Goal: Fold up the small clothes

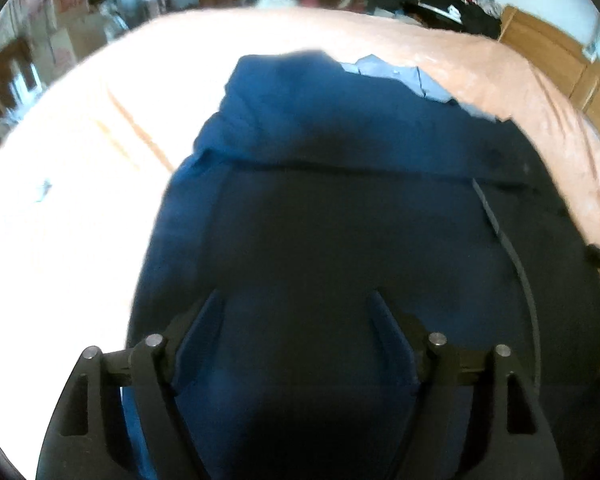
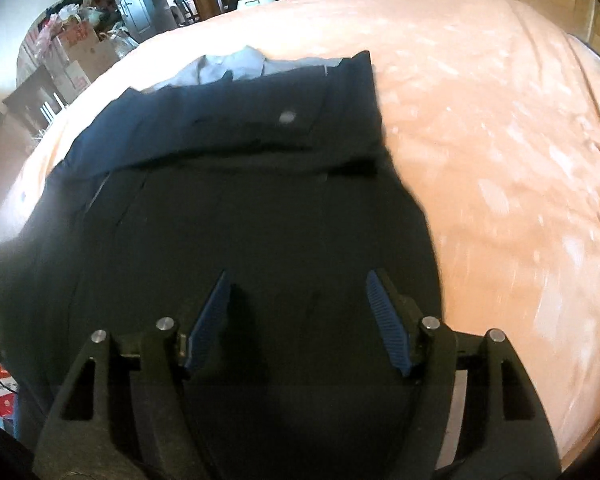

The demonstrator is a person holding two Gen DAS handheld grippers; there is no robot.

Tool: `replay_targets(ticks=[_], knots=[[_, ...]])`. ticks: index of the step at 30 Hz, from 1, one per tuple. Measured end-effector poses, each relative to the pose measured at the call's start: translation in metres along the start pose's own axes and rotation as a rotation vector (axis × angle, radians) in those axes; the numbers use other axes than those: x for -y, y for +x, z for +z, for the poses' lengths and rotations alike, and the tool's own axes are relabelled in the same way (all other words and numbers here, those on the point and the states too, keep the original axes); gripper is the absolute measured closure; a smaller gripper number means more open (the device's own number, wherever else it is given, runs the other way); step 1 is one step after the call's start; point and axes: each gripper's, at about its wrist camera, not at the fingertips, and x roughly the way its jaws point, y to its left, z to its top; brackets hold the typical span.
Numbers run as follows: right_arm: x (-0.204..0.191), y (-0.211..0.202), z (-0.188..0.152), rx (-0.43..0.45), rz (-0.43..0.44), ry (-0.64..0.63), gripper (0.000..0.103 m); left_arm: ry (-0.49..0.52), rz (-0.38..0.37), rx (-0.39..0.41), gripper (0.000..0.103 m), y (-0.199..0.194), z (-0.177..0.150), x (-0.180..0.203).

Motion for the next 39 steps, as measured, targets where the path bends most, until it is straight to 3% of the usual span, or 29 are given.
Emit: replay_targets(ticks=[4,6,11,32,35,39], knots=[[-0.009,0.000,-0.022,0.023,-0.040,-0.042,0.012,0.058,0.092,0.036,0.009,0.006,-0.017,0.014],[-0.012,0.005,-0.026,0.027,-0.068,-0.046,0.000,0.052,0.092,0.031,0.005,0.011,-0.014,0.012],[-0.008,0.009,-0.026,0.041,-0.058,-0.029,0.000,0.041,0.076,0.034,0.000,0.014,-0.017,0.007],[-0.006,0.003,-0.031,0.013,-0.021,-0.010,0.000,0.019,0.040,0.027,0.000,0.014,-0.017,0.002],[-0.001,-0.013,-0.026,-0.009,0.023,0.014,0.004,-0.024,-0.014,0.016,0.000,0.005,-0.016,-0.010],[0.026,-0.060,-0.036,0.015,0.094,-0.005,0.006,-0.041,-0.011,0.018,0.001,-0.020,-0.036,-0.038]])
